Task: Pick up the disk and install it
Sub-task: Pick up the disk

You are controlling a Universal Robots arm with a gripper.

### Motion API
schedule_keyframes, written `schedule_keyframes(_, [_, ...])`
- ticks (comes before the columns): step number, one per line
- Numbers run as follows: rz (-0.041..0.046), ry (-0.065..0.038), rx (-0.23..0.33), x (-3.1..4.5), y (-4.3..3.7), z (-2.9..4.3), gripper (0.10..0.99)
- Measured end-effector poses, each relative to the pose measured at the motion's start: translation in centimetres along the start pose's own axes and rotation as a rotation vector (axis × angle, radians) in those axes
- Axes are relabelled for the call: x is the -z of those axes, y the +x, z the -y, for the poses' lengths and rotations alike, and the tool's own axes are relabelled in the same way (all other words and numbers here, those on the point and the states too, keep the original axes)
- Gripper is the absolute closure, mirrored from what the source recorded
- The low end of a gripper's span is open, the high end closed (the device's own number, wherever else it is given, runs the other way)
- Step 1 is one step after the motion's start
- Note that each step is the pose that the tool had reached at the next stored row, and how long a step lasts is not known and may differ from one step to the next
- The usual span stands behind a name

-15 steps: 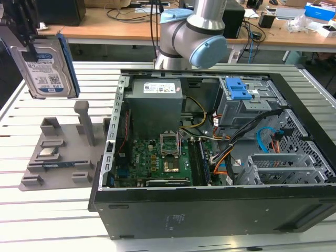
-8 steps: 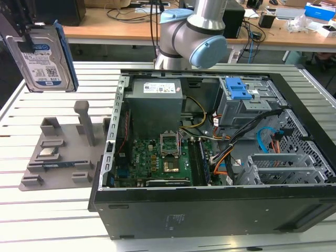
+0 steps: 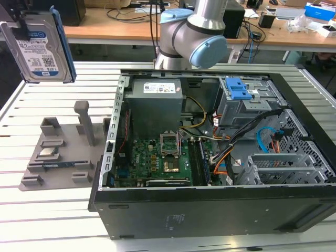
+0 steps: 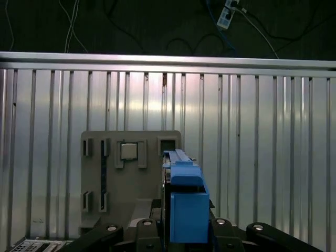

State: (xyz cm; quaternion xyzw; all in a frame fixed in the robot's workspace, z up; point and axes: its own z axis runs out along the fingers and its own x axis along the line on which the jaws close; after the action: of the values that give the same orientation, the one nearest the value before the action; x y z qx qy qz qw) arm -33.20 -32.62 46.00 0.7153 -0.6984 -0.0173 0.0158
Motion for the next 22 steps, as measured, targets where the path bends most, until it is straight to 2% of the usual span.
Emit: schedule_keyframes(22, [0.0001, -0.004, 0.000, 4.71, -0.16, 0.12, 0.718])
